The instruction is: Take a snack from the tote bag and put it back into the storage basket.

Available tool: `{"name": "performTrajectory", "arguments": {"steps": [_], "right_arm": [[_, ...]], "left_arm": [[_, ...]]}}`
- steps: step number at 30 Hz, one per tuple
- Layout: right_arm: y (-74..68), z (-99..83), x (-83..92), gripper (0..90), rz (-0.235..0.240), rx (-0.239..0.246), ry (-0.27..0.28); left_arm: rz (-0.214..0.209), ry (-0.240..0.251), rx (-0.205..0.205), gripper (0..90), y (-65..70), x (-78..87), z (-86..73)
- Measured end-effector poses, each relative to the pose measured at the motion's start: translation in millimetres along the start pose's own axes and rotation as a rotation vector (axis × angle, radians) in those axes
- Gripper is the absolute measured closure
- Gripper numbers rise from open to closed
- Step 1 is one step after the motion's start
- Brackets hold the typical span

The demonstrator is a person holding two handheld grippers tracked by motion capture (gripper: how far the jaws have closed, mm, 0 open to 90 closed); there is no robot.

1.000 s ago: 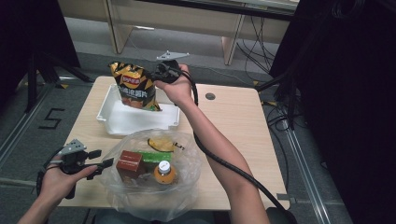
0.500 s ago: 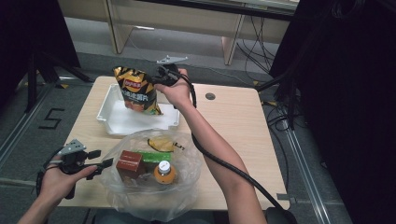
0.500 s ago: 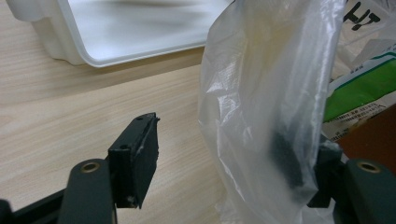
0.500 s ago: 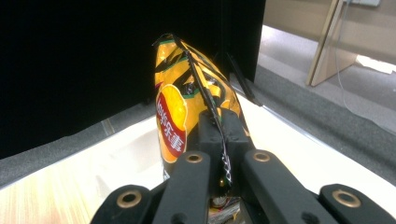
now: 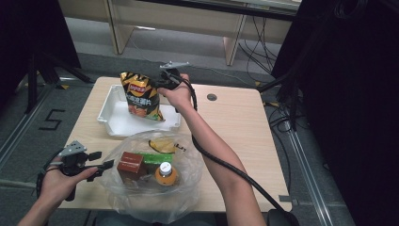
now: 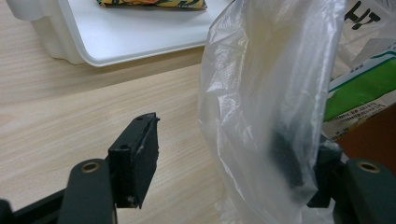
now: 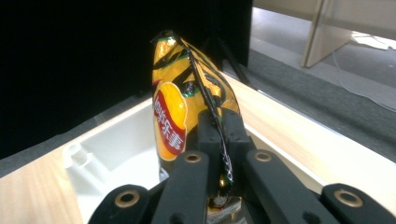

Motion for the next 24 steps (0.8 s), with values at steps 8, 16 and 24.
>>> {"name": "performTrajectory", "arguments": {"steps": [8, 16, 24], "right_arm": [[9.1, 1.1, -2.2, 85.5, -0.077, 0.05, -0.023], [7.8, 1.9, -8.2, 61.6, -0.175, 0.104, -0.053], [12.4, 1.2, -6.4, 45.8, -0.27, 0.126, 0.005]], "left_arm": [[0.0, -0.003, -0.003, 32.8, 0.3, -0.9, 0.2], [-0.001, 0.001, 0.002, 32.8, 0.3, -0.2, -0.1], [-0.001, -0.003, -0.006, 32.8, 0.9, -0.3, -0.1]]}}
Point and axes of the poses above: each handheld gripper's, and its own axes: x roughly backward along the jaws, z roughly out of its top, y roughly to its right, the point moved 1 cm from there along -x, roughly forward along the jaws, and after that the axes turned 14 degrees about -z, right-handed, at the moved point
